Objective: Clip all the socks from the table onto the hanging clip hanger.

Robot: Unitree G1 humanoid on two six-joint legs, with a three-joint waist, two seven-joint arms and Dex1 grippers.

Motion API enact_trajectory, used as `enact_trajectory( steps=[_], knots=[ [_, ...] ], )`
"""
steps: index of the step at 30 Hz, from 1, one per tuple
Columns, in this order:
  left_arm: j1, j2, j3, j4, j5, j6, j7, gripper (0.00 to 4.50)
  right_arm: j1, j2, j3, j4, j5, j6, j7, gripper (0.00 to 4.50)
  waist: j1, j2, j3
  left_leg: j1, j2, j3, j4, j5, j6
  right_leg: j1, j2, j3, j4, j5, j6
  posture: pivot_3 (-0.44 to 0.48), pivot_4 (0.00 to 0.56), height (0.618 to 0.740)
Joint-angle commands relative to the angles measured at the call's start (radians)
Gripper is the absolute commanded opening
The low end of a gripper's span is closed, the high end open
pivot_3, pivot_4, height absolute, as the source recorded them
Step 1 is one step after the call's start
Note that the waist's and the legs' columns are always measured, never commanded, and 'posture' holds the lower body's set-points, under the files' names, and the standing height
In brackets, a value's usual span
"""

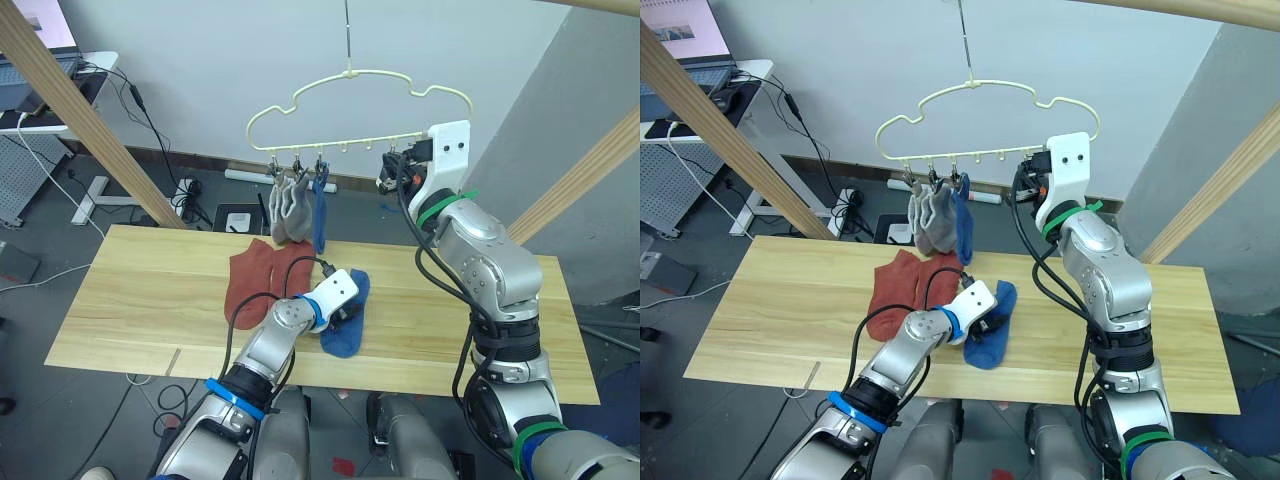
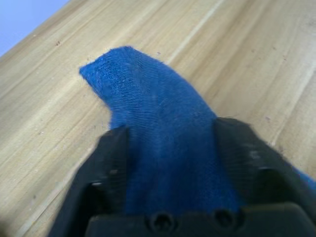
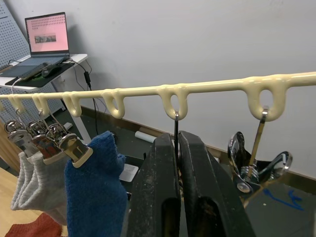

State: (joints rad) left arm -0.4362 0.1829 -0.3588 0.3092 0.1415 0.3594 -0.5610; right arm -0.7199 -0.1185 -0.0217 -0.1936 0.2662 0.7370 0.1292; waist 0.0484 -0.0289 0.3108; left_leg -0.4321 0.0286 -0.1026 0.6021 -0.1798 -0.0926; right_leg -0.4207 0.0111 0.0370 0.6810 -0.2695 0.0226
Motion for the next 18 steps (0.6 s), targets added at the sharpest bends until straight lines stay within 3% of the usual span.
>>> enact_trajectory(
  steps=[1,6,9,13,18],
  knots=[
    [0.042,0.006,-0.032,0.035,0.012,0.012,-0.020,1.49,0.010,-0.007,-0.023,-0.003,0.003,0.006,-0.004,0.00,0.000,0.000,0.000,0.000,0.000,0.000,0.000,0.000,0.000,0.000,0.000,0.000,0.000,0.000,0.000,0.148,0.309,0.740],
    [0.049,0.000,-0.029,0.037,0.001,-0.027,-0.030,0.03,0.008,-0.010,-0.025,0.005,0.003,0.003,-0.001,0.00,0.000,0.000,0.000,0.000,0.000,0.000,0.000,0.000,0.000,0.000,0.000,0.000,0.000,0.000,0.000,0.148,0.307,0.740],
    [0.056,-0.025,-0.002,0.020,-0.033,-0.052,-0.031,0.01,0.009,-0.011,-0.030,0.007,0.010,0.012,0.002,0.00,0.000,0.000,0.000,0.000,0.000,0.000,0.000,0.000,0.000,0.000,0.000,0.000,0.000,0.000,0.000,0.148,0.307,0.740],
    [0.067,-0.103,0.106,-0.077,-0.188,-0.134,-0.054,0.01,0.011,-0.002,-0.063,-0.013,0.063,0.093,0.003,0.00,0.000,0.000,0.000,0.000,0.000,0.000,0.000,0.000,0.000,0.000,0.000,0.000,0.000,0.000,0.000,0.142,0.304,0.740],
    [0.049,-0.105,0.163,-0.172,-0.245,-0.205,-0.060,0.01,-0.037,0.049,-0.201,-0.035,0.212,0.297,-0.048,0.00,0.000,0.000,0.000,-0.001,0.001,-0.001,0.000,0.000,0.000,0.000,-0.001,0.000,0.000,0.000,0.000,0.140,0.304,0.740]
  ],
)
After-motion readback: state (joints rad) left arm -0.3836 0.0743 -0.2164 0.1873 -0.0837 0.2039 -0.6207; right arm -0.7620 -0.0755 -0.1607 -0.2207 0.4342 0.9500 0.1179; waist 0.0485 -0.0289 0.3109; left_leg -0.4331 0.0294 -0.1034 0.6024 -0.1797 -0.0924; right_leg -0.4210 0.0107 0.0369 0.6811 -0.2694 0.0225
